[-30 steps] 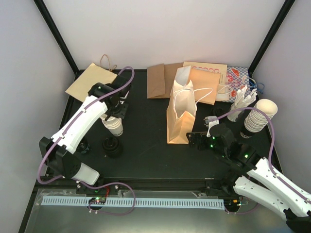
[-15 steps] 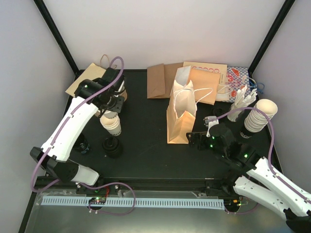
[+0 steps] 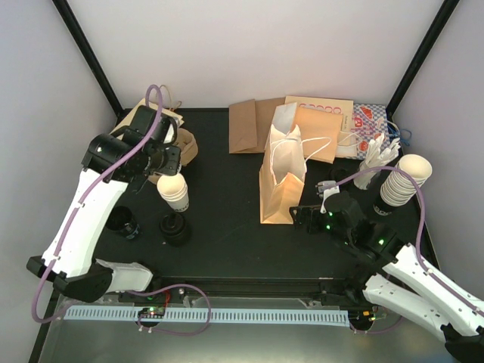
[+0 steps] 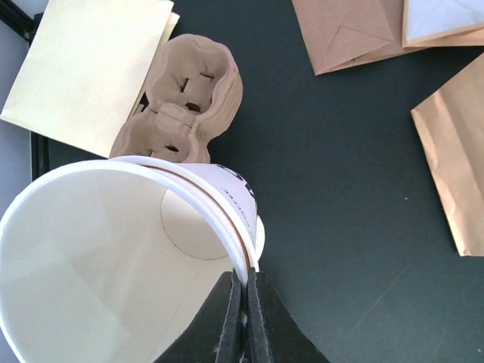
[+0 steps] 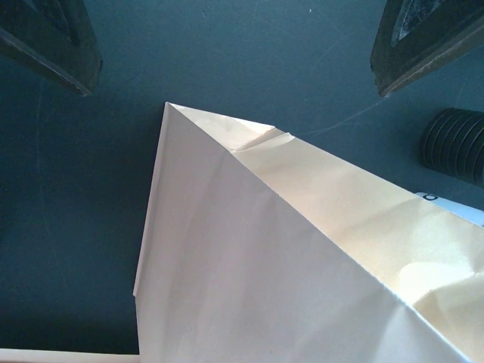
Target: Pack the takeout coffee
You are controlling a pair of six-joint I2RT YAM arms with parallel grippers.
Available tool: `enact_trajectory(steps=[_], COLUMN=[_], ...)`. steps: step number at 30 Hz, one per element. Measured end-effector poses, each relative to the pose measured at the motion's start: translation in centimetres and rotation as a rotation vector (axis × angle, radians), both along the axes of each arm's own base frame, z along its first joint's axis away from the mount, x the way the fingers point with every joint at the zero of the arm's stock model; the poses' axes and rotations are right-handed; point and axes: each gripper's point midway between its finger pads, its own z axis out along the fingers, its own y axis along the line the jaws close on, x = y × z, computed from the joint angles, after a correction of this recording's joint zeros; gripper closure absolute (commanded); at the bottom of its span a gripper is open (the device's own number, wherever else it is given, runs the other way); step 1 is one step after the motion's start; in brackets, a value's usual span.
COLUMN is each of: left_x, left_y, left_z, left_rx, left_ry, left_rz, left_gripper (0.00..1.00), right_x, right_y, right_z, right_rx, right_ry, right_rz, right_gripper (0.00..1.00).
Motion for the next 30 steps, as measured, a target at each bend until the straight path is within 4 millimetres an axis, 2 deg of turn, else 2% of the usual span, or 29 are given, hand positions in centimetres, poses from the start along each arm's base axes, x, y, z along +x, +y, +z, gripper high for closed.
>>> enact_trajectory(steps=[10,15,19,24,26,30], left_x=[-1.1,-1.6,-2.2,-3.1,-3.2,-2.9], left_y=[-0.8,-1.5,-3.1,-4.6,-4.7,-4.2], left_z=[2.4,2.5,2.1,-0.5,-1.2,-1.4], left_rx=[-0.084,-0.122,-0.182,-0.223,-0.222,-0.196], left_ry=[-0.056,-0.045,-0.012,0.078,0.099,0.091], left_rz=[-0.050,-0.088,-0.157,-0.222,-0.226,-0.205], left_gripper=[0.98,0.98,0.98,0.98,0.98,0.98], right_x=[0.0,0.0,0.1,-0.1,-0.1,-0.2], right_y=[0.0,0.0,-0.2,-0.3,-0.4,-0.4], right_z=[-0.1,0.0,0.1,0.1,-0.2,-0.2], right_rx=[-0.003,-0.003,-0.002,0.006,0.004,0.004], right_ry=[0.002,0.000,-0.008,-0.011,-0.008,-0.008], right_rz=[-0.001,-0.002,-0.009,-0.011,-0.011,-0.011], right_gripper=[0.00,0.00,0.00,0.00,0.00,0.00])
